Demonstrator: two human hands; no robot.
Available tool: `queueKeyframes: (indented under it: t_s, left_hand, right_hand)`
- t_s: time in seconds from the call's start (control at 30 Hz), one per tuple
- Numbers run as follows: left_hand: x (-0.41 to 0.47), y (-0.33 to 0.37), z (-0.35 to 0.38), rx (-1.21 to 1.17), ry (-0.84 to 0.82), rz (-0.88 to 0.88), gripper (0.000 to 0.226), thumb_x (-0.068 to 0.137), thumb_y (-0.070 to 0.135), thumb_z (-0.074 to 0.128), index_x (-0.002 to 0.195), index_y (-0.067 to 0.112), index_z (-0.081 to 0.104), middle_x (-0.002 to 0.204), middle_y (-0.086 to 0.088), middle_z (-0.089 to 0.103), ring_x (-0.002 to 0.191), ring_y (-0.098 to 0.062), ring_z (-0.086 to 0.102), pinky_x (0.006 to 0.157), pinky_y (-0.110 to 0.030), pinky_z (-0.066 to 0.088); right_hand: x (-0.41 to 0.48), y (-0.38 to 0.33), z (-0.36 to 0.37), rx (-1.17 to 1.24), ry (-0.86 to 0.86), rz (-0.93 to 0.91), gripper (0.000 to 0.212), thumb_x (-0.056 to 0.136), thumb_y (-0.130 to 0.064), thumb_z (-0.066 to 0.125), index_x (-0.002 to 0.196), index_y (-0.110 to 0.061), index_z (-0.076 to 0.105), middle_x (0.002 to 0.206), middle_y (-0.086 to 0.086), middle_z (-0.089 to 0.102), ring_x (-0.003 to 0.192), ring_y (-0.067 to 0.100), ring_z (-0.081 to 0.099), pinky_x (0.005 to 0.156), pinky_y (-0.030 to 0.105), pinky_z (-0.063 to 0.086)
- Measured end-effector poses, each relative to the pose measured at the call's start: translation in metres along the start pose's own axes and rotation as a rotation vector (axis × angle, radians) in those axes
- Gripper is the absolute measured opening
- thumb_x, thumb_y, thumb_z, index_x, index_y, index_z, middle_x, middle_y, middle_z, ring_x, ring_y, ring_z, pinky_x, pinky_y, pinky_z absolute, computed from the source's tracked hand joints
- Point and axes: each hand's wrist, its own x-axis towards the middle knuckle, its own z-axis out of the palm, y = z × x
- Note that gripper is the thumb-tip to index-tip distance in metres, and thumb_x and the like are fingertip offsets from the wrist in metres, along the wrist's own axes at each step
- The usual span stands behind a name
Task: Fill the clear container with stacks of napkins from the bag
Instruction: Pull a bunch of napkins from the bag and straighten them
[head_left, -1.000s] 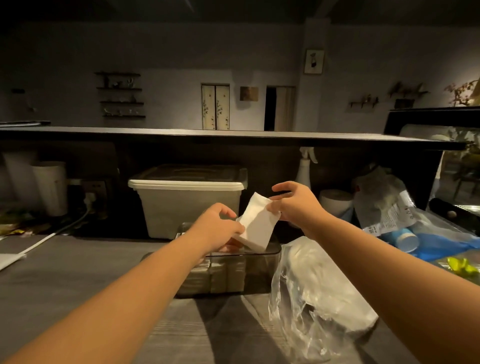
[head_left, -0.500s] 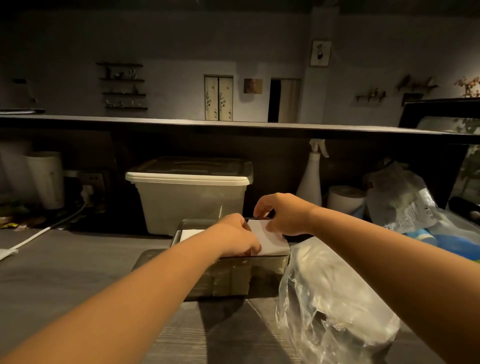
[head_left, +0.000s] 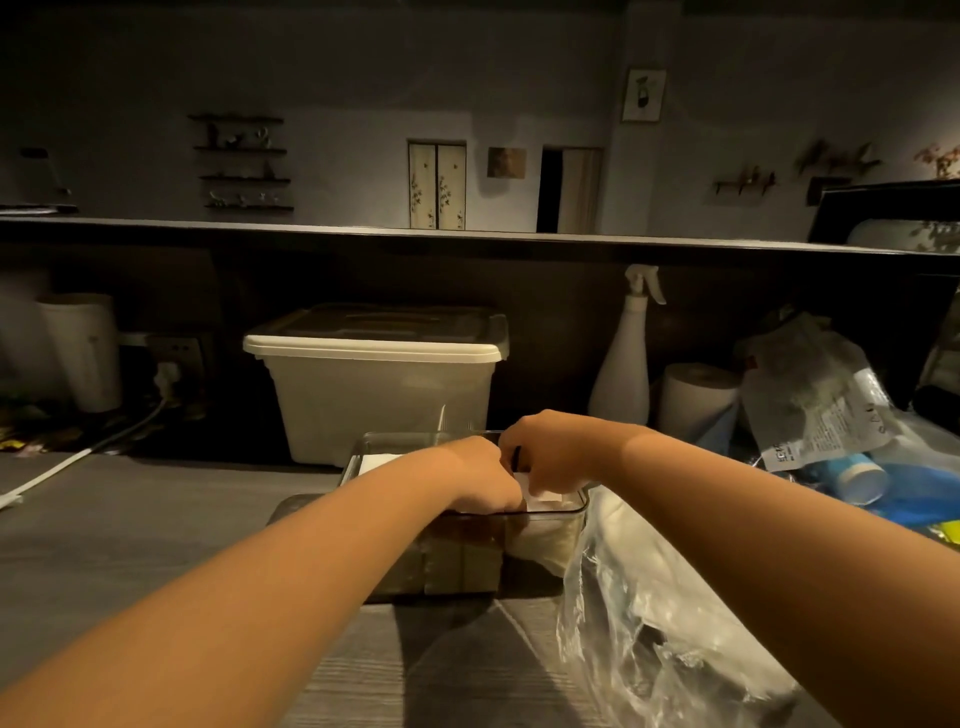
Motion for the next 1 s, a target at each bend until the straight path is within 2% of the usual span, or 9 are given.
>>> queueKeyframes:
  t_s: [0.2, 0.3, 0.4, 0.5, 0.63, 0.73, 0.8, 0.87, 1.0]
  left_hand:
    - [-0.001, 0.000, -0.007, 0.057, -0.039, 0.020, 0.025, 0.094, 0.023, 0.057, 0.110, 0.006, 0.066, 0.094, -0.007, 0.059, 0.085, -0.020, 0.058, 0.072, -0.028, 0.044]
    - [-0.002, -0.005, -0.012, -0.165, -0.055, -0.011, 0.013, 0.094, 0.015, 0.060, 0.102, 0.007, 0.066, 0.081, -0.005, 0.068, 0.065, -0.016, 0.068, 0.055, -0.023, 0.051]
    - [0.001, -0.012, -0.017, -0.275, 0.014, -0.029, 0.016, 0.094, 0.014, 0.060, 0.105, 0.006, 0.067, 0.071, -0.004, 0.071, 0.050, -0.013, 0.060, 0.043, -0.020, 0.037]
    - [0.003, -0.014, -0.020, -0.320, 0.086, -0.025, 0.012, 0.092, 0.015, 0.061, 0.099, 0.009, 0.070, 0.073, -0.007, 0.070, 0.057, -0.016, 0.055, 0.045, -0.022, 0.033]
    - [0.006, -0.015, -0.018, -0.264, 0.121, 0.008, 0.009, 0.088, 0.007, 0.064, 0.093, 0.009, 0.072, 0.083, -0.017, 0.071, 0.064, -0.021, 0.059, 0.049, -0.023, 0.043]
    - [0.006, -0.017, -0.012, -0.235, 0.098, 0.030, 0.011, 0.090, 0.005, 0.064, 0.095, 0.011, 0.070, 0.082, -0.011, 0.066, 0.067, -0.020, 0.059, 0.056, -0.025, 0.049]
    - [0.008, -0.018, -0.008, -0.212, 0.092, 0.059, 0.012, 0.091, 0.006, 0.062, 0.097, 0.013, 0.070, 0.091, -0.007, 0.066, 0.081, -0.020, 0.061, 0.069, -0.029, 0.053]
    - [0.009, -0.018, -0.004, -0.202, 0.102, 0.075, 0.014, 0.090, 0.005, 0.061, 0.097, 0.013, 0.070, 0.101, -0.008, 0.067, 0.092, -0.023, 0.064, 0.082, -0.034, 0.056]
    - [0.010, -0.018, -0.003, -0.191, 0.098, 0.074, 0.015, 0.091, 0.007, 0.061, 0.103, 0.007, 0.071, 0.105, -0.013, 0.068, 0.094, -0.026, 0.066, 0.086, -0.037, 0.055]
  right_hand:
    - [0.009, -0.005, 0.012, -0.086, -0.035, 0.008, 0.027, 0.089, -0.006, 0.065, 0.114, -0.017, 0.067, 0.083, -0.003, 0.058, 0.077, 0.016, 0.056, 0.068, 0.024, 0.042]
    - [0.011, -0.007, 0.016, -0.143, -0.012, 0.023, 0.018, 0.093, -0.015, 0.061, 0.109, -0.021, 0.068, 0.082, -0.004, 0.060, 0.070, 0.013, 0.054, 0.065, 0.026, 0.047]
    - [0.010, -0.008, 0.018, -0.177, -0.018, 0.037, 0.016, 0.093, -0.016, 0.059, 0.107, -0.019, 0.068, 0.090, 0.001, 0.064, 0.077, 0.018, 0.059, 0.071, 0.030, 0.051]
    - [0.005, -0.012, 0.013, -0.240, -0.028, 0.025, 0.019, 0.094, -0.015, 0.058, 0.112, -0.015, 0.065, 0.085, 0.000, 0.058, 0.075, 0.018, 0.055, 0.072, 0.031, 0.050]
    - [-0.001, -0.018, 0.001, -0.341, 0.027, -0.018, 0.021, 0.095, -0.024, 0.059, 0.115, -0.018, 0.064, 0.083, -0.002, 0.055, 0.084, 0.020, 0.055, 0.085, 0.038, 0.046]
    - [0.000, -0.019, -0.004, -0.329, -0.236, 0.002, 0.057, 0.085, -0.050, 0.071, 0.133, -0.021, 0.059, 0.120, -0.002, 0.062, 0.119, 0.023, 0.051, 0.107, 0.053, 0.034]
    - [0.003, -0.016, -0.003, -0.308, -0.393, -0.005, 0.075, 0.079, -0.055, 0.076, 0.142, -0.023, 0.052, 0.140, -0.002, 0.055, 0.134, 0.025, 0.044, 0.113, 0.050, 0.031]
    - [0.006, -0.015, 0.001, -0.287, -0.419, -0.035, 0.078, 0.079, -0.050, 0.079, 0.145, -0.023, 0.048, 0.142, 0.000, 0.053, 0.133, 0.026, 0.045, 0.111, 0.043, 0.035]
    - [0.006, -0.018, 0.006, -0.276, -0.362, -0.051, 0.081, 0.079, -0.042, 0.081, 0.148, -0.022, 0.043, 0.139, 0.004, 0.056, 0.129, 0.028, 0.049, 0.109, 0.041, 0.037]
